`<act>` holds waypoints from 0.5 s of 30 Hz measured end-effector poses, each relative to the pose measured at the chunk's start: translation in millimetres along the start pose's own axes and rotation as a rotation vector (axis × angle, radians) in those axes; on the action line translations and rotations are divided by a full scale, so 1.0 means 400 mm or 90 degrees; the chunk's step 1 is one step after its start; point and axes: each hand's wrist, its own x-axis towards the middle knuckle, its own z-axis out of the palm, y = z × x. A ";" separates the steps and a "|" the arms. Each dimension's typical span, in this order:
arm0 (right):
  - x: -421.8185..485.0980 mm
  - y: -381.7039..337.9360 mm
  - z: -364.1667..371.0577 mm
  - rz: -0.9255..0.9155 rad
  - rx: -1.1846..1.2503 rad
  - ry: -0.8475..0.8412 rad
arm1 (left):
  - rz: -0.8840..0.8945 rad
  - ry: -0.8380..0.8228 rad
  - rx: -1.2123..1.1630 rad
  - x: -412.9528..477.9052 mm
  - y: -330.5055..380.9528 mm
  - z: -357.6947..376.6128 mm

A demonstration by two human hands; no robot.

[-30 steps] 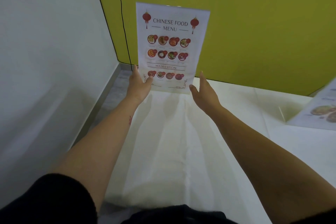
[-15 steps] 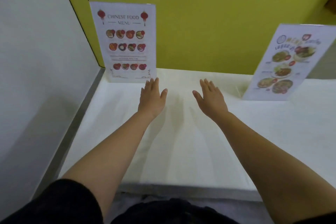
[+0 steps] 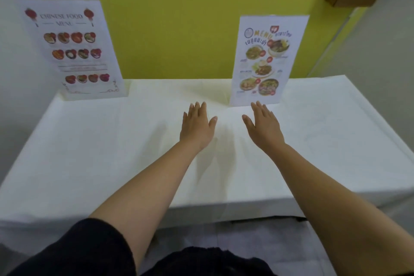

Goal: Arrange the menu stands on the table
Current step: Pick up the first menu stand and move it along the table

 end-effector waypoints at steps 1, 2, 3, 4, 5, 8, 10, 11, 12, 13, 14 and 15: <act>-0.005 0.030 -0.009 0.003 0.003 0.002 | -0.001 0.000 -0.002 -0.002 0.027 0.016; -0.010 0.062 -0.020 0.007 0.003 0.004 | -0.002 -0.002 -0.005 -0.004 0.056 0.034; -0.011 0.077 -0.022 0.013 0.006 0.006 | -0.002 -0.005 -0.007 -0.005 0.070 0.041; -0.013 0.098 -0.027 0.020 0.010 0.004 | -0.002 -0.008 -0.009 -0.005 0.089 0.053; -0.014 0.118 -0.031 0.026 0.013 0.004 | -0.001 -0.011 -0.008 -0.003 0.109 0.063; -0.002 0.162 -0.039 0.038 0.022 0.010 | 0.002 -0.015 -0.003 0.019 0.155 0.081; 0.018 0.181 -0.044 0.047 0.029 0.016 | 0.003 -0.011 -0.003 0.045 0.175 0.086; 0.031 0.188 -0.045 0.050 0.032 0.021 | 0.006 -0.006 -0.006 0.061 0.182 0.089; 0.046 0.195 -0.047 0.053 0.033 0.024 | 0.007 -0.001 -0.010 0.078 0.189 0.092; 0.063 0.201 -0.051 0.059 0.034 0.025 | 0.007 0.003 -0.016 0.099 0.196 0.095; 0.079 0.204 -0.056 0.063 0.034 0.025 | 0.006 0.006 -0.021 0.116 0.202 0.095; 0.095 0.207 -0.061 0.066 0.032 0.025 | 0.004 0.010 -0.026 0.133 0.206 0.095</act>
